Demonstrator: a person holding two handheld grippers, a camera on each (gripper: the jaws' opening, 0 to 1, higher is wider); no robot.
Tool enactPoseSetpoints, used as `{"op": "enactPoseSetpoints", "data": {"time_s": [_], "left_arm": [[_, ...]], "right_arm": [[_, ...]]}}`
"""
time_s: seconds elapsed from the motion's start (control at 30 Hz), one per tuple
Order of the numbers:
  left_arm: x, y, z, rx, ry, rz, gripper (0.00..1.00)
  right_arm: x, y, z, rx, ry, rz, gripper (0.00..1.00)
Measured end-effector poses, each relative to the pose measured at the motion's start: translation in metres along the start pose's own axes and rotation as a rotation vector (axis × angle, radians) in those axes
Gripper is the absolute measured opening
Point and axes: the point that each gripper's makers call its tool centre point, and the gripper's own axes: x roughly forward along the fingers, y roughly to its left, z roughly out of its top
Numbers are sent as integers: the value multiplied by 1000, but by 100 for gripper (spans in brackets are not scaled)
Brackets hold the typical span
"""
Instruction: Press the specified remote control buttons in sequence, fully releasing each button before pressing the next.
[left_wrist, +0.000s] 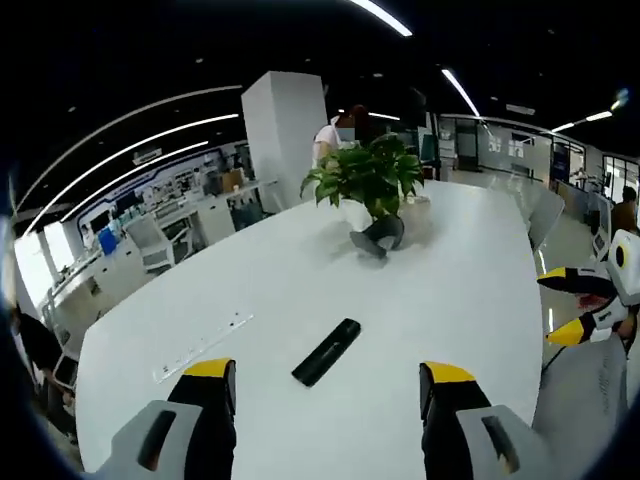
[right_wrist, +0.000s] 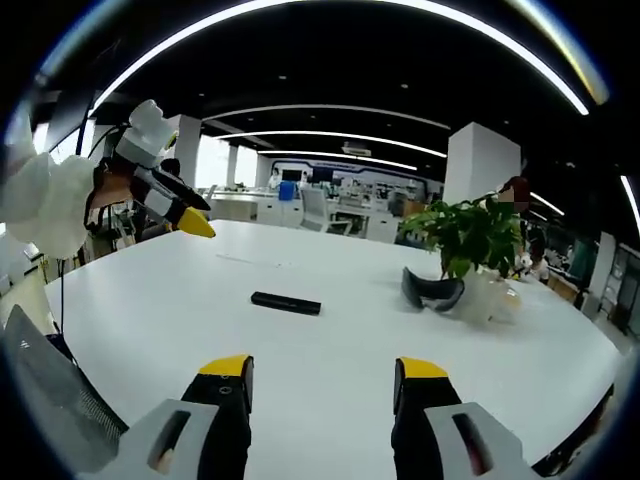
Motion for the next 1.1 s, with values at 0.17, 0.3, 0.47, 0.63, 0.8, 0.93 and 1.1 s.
{"op": "enactPoseSetpoints", "data": {"time_s": [0.17, 0.3, 0.47, 0.63, 0.8, 0.93, 1.1], "left_arm": [[24, 2, -2, 2, 45, -54, 73], [44, 2, -5, 65, 95, -98, 72], [69, 3, -10, 99, 147, -160, 68], [91, 1, -16, 91, 201, -236, 63], [114, 8, -25, 169, 247, -288, 63], [131, 13, -33, 202, 291, -323, 59], [153, 13, -47, 256, 366, -391, 52]], "right_arm": [[1, 0, -1, -4, 10, 1, 54], [1, -1, -2, -6, 17, -1, 53], [2, -2, -3, -5, 28, -4, 52], [3, -3, -5, -7, 37, -6, 51], [3, -2, -7, -14, 47, -5, 50], [5, -2, -9, -17, 57, -3, 49], [6, -2, -11, -21, 71, -3, 49]]}}
